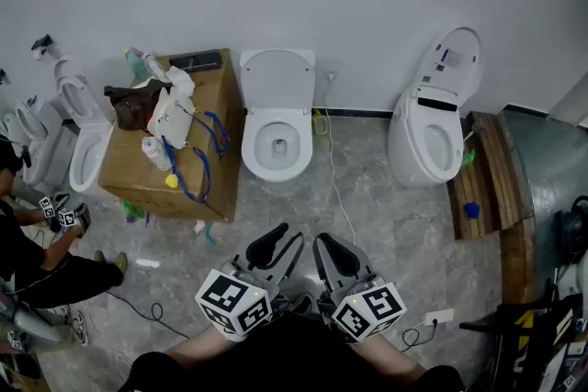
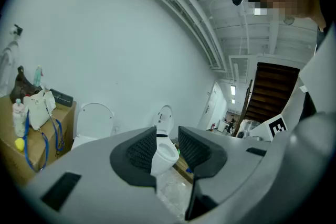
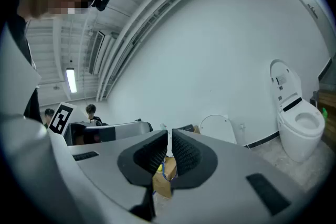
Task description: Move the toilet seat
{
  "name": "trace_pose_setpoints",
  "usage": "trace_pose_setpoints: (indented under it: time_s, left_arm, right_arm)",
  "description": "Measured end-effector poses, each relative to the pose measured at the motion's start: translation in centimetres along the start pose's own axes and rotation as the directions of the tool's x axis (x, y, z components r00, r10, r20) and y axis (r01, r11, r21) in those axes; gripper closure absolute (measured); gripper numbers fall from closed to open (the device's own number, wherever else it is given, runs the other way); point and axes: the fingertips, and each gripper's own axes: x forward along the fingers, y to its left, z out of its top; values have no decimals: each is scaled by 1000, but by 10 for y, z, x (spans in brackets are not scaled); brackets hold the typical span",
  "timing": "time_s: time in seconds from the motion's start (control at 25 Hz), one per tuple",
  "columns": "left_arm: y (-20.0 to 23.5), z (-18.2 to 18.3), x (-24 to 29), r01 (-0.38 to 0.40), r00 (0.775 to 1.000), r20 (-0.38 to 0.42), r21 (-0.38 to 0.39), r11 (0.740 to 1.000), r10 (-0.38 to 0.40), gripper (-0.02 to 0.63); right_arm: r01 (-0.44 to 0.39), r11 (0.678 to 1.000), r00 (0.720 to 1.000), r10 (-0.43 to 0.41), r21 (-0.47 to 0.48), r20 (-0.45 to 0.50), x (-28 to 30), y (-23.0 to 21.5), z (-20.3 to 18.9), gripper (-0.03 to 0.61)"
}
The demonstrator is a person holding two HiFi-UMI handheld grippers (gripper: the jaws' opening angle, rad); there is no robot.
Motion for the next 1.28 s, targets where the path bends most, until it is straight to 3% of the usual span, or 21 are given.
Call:
trace_pose_setpoints:
  time_s: [0.28,0.6,0.76,1.08,1.28]
  left_arm:
    - [-13,-16,-4,8,1000,-23,23,1000,-7,477]
    - [13,-10,-2,3,999,-33,3,1000,-3,477]
    - [39,4,6,14,999,-34,3,1000,-14,477]
    - [119,31,19,35,999,-42,-20,999,-36,477]
    - [174,37,28,41,997,-60,-53,998,-44,477]
  right_arm:
    - [-6,1000,1000,5,-7,-25,-7,5,-13,528]
    - [-7,1000,1000,7,30,-8,14,7,-11,529]
    - [-3,1000,1000,3,6,-9,44,10,-6,529]
    - [98,995,993,-96,16,-65,123,-3,-9,529]
    - [173,975,982,-160,139,-97,165,-22,-23,529]
